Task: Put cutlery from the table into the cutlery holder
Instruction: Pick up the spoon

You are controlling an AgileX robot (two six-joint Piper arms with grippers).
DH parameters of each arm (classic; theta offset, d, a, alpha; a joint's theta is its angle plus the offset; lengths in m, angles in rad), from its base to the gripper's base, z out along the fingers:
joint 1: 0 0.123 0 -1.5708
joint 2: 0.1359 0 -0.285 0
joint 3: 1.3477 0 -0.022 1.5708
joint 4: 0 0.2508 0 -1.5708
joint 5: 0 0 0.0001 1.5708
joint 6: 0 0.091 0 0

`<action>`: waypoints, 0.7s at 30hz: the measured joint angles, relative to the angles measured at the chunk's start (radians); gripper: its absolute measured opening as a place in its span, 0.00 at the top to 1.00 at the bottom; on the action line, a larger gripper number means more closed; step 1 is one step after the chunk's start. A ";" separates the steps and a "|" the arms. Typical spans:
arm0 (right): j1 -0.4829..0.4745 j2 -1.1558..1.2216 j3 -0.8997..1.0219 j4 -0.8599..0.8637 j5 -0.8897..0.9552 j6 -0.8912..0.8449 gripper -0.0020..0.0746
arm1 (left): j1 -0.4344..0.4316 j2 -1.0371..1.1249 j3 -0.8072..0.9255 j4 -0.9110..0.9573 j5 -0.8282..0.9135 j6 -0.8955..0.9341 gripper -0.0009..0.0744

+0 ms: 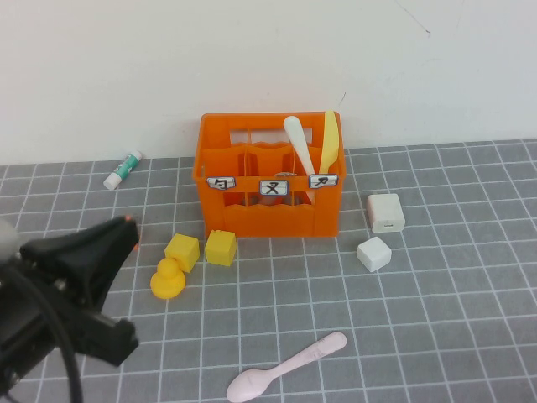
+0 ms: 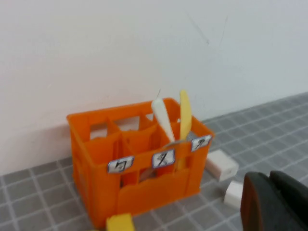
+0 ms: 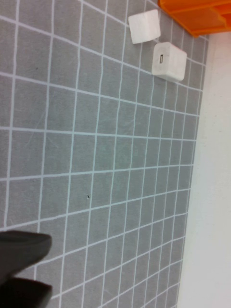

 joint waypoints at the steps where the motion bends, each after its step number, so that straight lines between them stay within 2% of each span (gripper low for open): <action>1: 0.000 0.000 0.000 0.000 0.000 0.000 0.78 | 0.000 -0.014 0.002 0.000 0.019 0.005 0.99; 4: 0.000 0.000 0.000 0.000 0.000 0.000 0.78 | 0.000 -0.061 0.003 0.000 0.149 0.015 0.99; 8: 0.000 0.000 0.000 0.000 0.000 0.000 0.78 | 0.000 -0.147 0.003 -0.007 0.420 0.008 0.99; 12: 0.000 0.000 0.000 0.000 0.000 0.000 0.78 | 0.000 -0.241 0.005 0.013 0.582 -0.015 0.99; 18: 0.000 0.000 0.000 0.000 0.000 0.000 0.78 | 0.002 -0.407 0.057 0.061 0.633 -0.019 0.99; 21: 0.000 0.000 0.000 0.000 0.000 0.000 0.78 | 0.039 -0.503 0.115 0.057 0.646 -0.019 0.99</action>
